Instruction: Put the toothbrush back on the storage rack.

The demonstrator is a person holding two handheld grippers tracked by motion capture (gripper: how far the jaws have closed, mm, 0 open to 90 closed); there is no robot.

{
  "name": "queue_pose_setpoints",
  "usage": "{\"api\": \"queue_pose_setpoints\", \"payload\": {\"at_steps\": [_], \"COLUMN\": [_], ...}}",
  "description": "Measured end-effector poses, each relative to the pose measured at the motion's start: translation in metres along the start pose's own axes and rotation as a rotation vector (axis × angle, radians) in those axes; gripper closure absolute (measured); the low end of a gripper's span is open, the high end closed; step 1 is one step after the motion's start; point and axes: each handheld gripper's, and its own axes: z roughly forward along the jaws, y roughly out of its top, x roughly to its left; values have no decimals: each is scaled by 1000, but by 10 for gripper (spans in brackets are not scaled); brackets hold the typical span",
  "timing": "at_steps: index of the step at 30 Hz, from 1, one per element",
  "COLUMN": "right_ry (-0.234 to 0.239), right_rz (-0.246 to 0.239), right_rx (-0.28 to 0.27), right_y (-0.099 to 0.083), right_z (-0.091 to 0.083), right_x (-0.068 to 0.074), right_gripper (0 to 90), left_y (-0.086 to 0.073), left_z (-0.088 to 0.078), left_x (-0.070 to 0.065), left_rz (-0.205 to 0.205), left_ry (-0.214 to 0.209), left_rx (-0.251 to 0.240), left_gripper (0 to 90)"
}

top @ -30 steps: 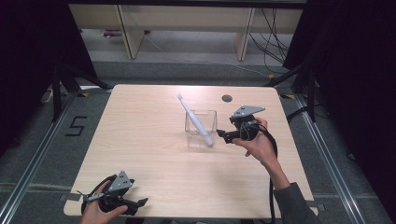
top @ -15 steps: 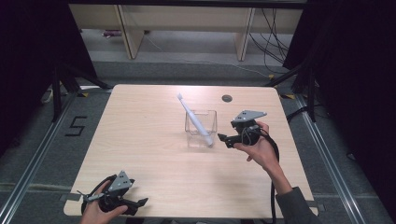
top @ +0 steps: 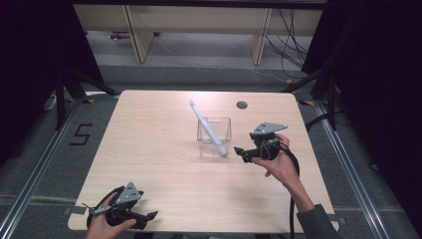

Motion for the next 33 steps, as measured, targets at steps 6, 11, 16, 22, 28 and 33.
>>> {"api": "queue_pose_setpoints", "payload": {"at_steps": [6, 11, 16, 22, 28, 33], "right_ry": [-3, -5, -2, -3, -3, 1], "right_rz": [-3, 14, 17, 5, 9, 9], "right_rx": [-3, 6, -2, -1, 0, 22], "right_y": [-9, -14, -20, -26, -34, -41], "right_z": [1, 1, 0, -3, -4, -3], "right_x": [-2, -1, 0, 0, 1, 4], "right_gripper": [213, 210, 210, 212, 214, 215], "left_y": [1, 1, 1, 1, 1, 1], "left_z": [0, -1, 0, -1, -1, -1], "left_x": [-1, 0, 0, 0, 0, 0], "left_rz": [5, 5, 6, 7, 13, 2], "left_ry": [-1, 5, 1, 5, 3, 5], "left_rx": [1, 2, 4, 2, 8, -1], "left_gripper": [150, 150, 150, 150, 150, 150]}}
